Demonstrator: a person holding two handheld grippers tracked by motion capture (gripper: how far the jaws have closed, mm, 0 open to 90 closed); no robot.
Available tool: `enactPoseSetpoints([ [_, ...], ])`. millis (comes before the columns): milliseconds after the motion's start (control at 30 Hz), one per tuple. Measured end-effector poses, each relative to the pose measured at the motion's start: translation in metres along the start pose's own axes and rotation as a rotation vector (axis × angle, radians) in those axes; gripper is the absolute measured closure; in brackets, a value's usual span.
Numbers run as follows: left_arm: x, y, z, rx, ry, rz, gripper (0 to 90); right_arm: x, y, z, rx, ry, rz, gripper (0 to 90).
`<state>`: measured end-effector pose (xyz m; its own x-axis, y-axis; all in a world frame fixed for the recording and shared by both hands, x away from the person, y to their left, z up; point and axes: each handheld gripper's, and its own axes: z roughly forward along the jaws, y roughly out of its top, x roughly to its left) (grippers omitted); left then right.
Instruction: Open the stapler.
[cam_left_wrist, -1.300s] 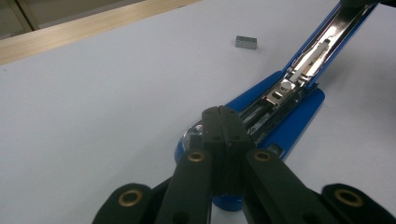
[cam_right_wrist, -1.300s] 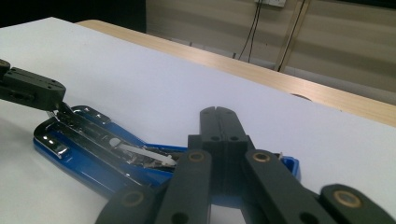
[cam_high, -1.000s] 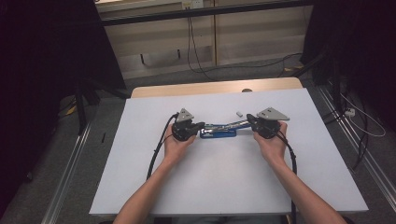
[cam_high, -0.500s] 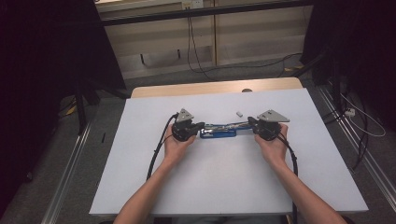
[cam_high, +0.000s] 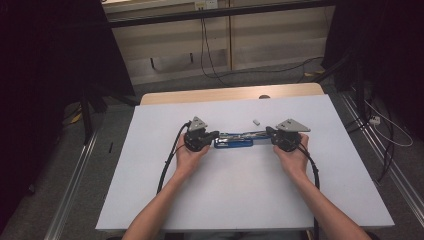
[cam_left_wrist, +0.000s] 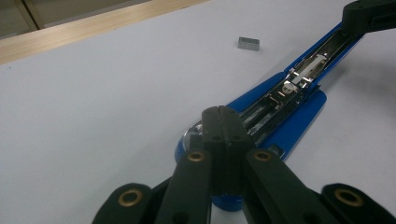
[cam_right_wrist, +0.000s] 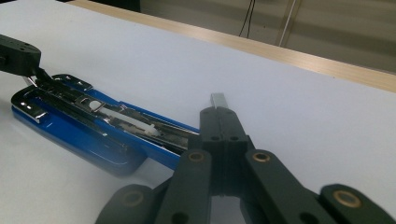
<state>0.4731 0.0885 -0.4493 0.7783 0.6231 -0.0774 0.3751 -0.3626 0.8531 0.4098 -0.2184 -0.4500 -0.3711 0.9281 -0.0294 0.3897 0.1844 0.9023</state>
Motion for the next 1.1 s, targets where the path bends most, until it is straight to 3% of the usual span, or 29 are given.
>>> enactPoseSetpoints([
  [433,0.0007,0.0005,0.0001,0.002,-0.004,-0.003,90.0,-0.0003,-0.0018,-0.0002,0.000,0.004,-0.004,90.0],
  [733,0.0001,0.0011,-0.0009,-0.004,-0.002,0.009,90.0,0.0000,-0.0020,-0.0001,-0.004,0.004,0.002,90.0],
  [867,-0.0006,0.0027,-0.0021,-0.016,0.003,0.033,90.0,-0.0005,-0.0028,0.0003,-0.001,0.005,0.006,90.0],
  [1000,-0.0009,0.0029,-0.0025,-0.023,-0.002,0.015,90.0,-0.0011,-0.0029,0.0003,-0.001,0.010,0.007,90.0],
  [1100,-0.0026,0.0042,-0.0031,-0.026,0.009,0.036,90.0,-0.0016,-0.0034,0.0006,0.001,0.016,0.008,90.0],
])
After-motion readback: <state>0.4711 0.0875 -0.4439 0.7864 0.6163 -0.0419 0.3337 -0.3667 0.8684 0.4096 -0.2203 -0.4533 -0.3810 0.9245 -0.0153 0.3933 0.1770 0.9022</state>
